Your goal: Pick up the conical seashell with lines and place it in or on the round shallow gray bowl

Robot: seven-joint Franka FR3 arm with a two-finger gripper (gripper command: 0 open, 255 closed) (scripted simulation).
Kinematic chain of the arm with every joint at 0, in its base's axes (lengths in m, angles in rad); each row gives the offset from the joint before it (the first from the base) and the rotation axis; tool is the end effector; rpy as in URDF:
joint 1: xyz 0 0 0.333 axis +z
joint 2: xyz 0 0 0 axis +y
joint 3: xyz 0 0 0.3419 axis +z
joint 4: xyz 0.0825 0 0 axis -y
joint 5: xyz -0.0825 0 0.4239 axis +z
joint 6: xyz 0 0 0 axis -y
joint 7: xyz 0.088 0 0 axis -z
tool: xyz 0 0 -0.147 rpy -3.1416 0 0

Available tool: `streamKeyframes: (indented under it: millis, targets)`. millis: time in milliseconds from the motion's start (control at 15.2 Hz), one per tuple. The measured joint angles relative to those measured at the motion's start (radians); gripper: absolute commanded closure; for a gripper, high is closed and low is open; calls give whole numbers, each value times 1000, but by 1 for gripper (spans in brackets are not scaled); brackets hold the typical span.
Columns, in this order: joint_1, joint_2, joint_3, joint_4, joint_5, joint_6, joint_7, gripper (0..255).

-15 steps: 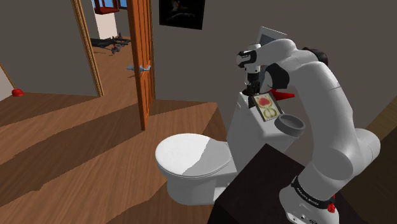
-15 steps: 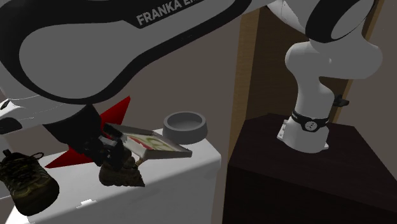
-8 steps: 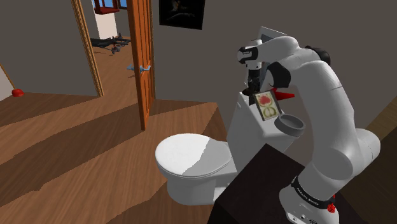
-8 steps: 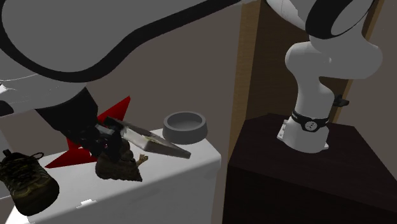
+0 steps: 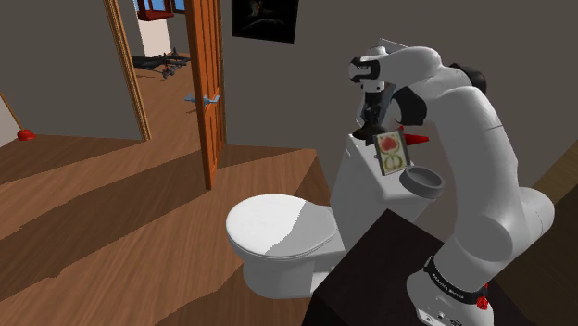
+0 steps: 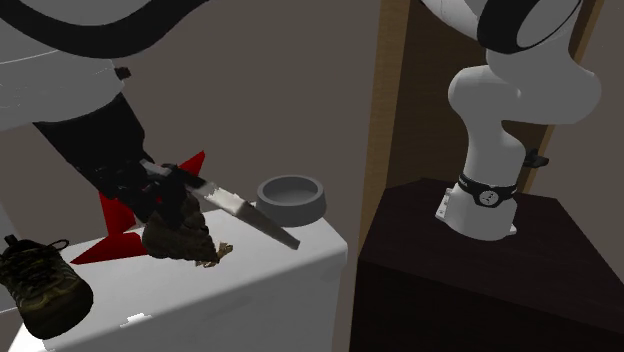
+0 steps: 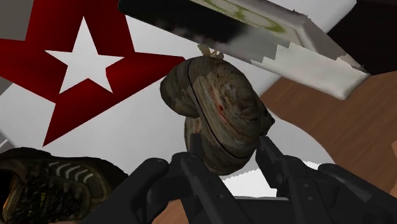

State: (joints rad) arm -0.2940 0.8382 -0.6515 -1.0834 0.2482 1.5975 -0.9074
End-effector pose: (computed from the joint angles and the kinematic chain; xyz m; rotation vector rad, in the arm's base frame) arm 0.5893 -0.5070 0.3390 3.1043 0.0949 -0.4594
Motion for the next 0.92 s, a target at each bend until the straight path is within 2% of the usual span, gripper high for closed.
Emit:
streamKeyframes:
  millis: [594, 660, 924]
  targets:
    - [-25, -9, -4, 116, -6, -115, 0, 255]
    - [-11, -35, -12, 76, -15, -102, -7, 255]
    - [74, -199, -65, -197, -76, 3, -42, 255]
